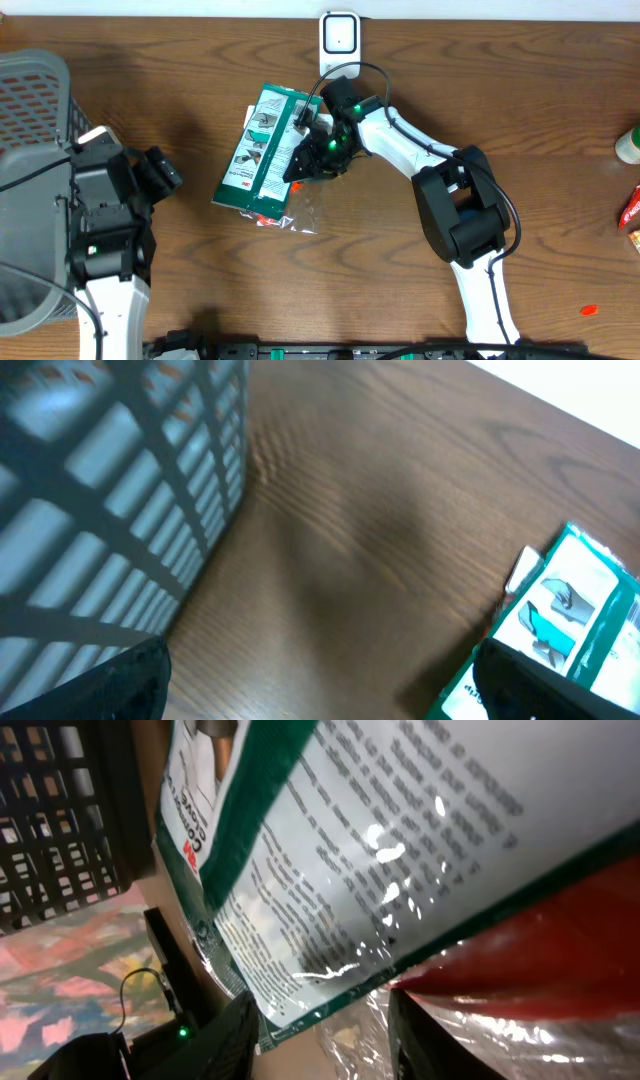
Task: Scan the item barcode
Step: 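Move the left gripper in and grasp the packet's left side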
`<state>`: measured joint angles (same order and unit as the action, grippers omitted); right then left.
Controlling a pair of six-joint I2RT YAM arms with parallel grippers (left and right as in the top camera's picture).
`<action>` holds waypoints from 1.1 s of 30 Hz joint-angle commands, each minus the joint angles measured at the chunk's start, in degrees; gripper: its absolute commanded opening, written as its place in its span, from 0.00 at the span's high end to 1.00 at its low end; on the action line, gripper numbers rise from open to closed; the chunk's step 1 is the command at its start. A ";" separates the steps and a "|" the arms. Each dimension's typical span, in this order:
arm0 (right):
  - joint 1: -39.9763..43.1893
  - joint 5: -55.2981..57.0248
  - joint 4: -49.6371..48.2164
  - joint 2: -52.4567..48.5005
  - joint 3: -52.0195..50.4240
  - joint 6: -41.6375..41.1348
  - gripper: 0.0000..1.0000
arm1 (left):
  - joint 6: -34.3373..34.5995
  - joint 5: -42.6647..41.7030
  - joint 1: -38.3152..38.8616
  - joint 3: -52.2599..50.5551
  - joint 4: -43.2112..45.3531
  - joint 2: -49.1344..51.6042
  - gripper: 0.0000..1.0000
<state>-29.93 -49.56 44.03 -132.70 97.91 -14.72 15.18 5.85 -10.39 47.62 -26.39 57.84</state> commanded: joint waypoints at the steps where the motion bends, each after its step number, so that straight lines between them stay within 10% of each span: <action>1: -0.42 0.37 0.09 -0.17 -0.20 -0.72 0.59 | -0.09 -4.22 -0.20 -0.52 1.16 2.78 0.04; 14: -0.48 1.70 0.04 -0.17 -0.20 -0.72 0.58 | -0.48 -31.89 -0.20 -0.52 5.07 19.93 0.03; 33: -0.50 1.68 -0.09 -0.17 -0.20 -0.70 0.58 | -0.02 -48.63 -0.20 -0.52 7.23 33.57 0.03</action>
<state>-29.98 -47.94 44.03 -132.70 97.91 -14.92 15.07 -39.38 -10.39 47.59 -19.07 89.73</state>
